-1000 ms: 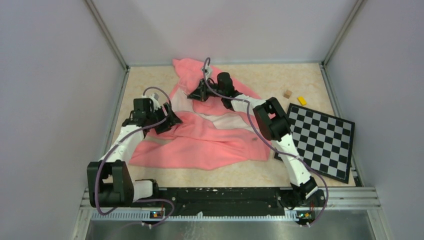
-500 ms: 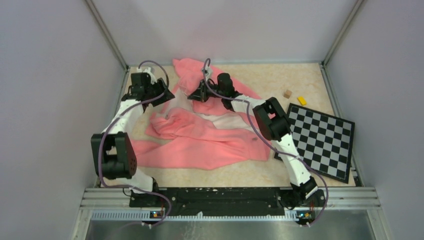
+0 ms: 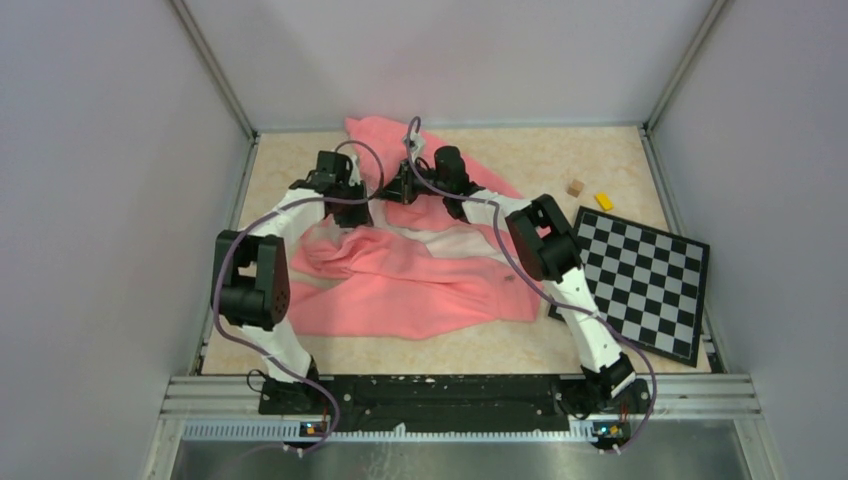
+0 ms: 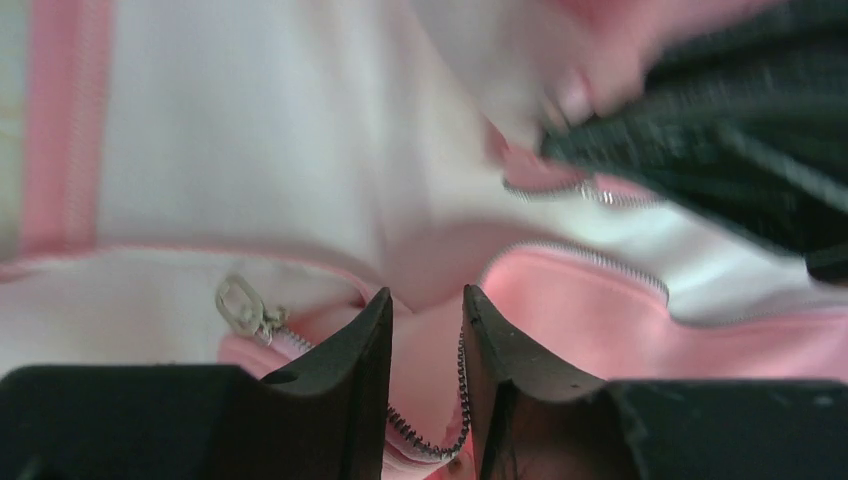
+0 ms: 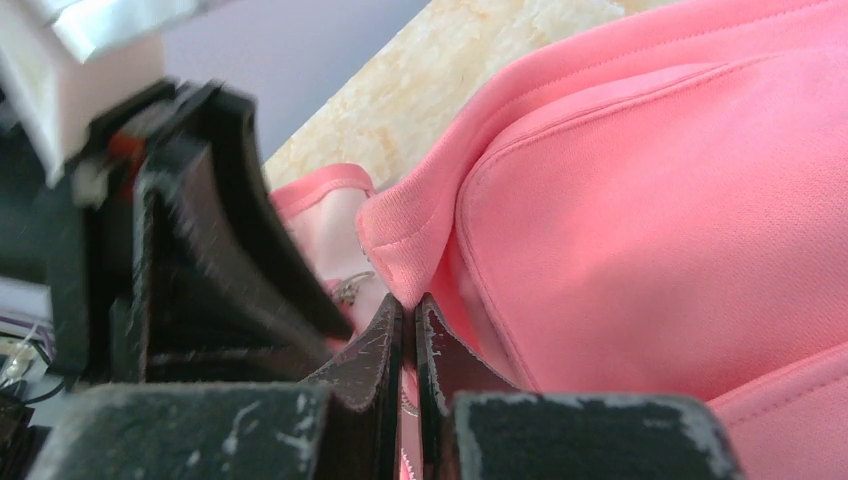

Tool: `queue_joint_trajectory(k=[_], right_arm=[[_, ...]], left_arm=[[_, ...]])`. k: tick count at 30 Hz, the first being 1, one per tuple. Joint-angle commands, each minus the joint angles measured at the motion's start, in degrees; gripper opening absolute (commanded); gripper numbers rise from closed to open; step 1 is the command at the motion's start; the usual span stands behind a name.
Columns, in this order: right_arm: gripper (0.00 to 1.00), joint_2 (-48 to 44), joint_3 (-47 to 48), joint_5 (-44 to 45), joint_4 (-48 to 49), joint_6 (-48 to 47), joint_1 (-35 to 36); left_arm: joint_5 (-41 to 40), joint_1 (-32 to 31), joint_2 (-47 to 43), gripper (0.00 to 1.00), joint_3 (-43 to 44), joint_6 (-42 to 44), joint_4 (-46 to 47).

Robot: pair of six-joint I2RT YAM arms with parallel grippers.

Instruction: Zip up the jacket

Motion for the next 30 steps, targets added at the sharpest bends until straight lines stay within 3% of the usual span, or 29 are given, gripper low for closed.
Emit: queue_joint_trajectory(k=[1,5,8,11,16,20,23,26,30], right_arm=[[0.0,-2.52,1.54,-0.37,0.95,-0.95,-0.42],[0.0,-2.64,1.27,-0.56,0.2,-1.39,-0.42],[0.0,-3.09,0.99,-0.17,-0.23,-2.0,-0.42],[0.0,-3.12,0.84,-0.04,0.05,-1.84,-0.42],[0.0,-3.21,0.74,0.03,-0.51,-2.11,-0.42],[0.0,-3.19,0.73,0.08,-0.31,-2.0,-0.35],[0.0,-3.12,0.76,0.17,-0.27,-1.97,-0.42],[0.0,-3.12,0.76,0.16,-0.29,-1.92,-0.42],[0.0,-3.11,1.02,0.07,-0.26,-2.0,-0.42]], left_arm=[[-4.07,-6.8,-11.84,0.34,-5.67,1.68,1.87],[-0.52,-10.99,-19.16,0.34,-13.57,-2.99,3.58],[3.49,-11.71,-22.47,0.34,-20.87,-9.11,3.24],[4.93,-11.96,-26.86,0.36,-25.45,-9.95,3.48],[-7.13,-11.58,-32.53,0.71,-18.54,-4.88,0.17],[-10.38,-6.96,-30.5,0.82,-10.82,-2.42,0.37],[-8.19,-0.4,-26.37,0.98,-8.07,-2.82,1.89],[-4.89,5.51,-20.56,0.99,-5.97,-3.07,3.28],[-0.07,7.23,-10.5,0.99,-1.29,-1.47,1.06]])
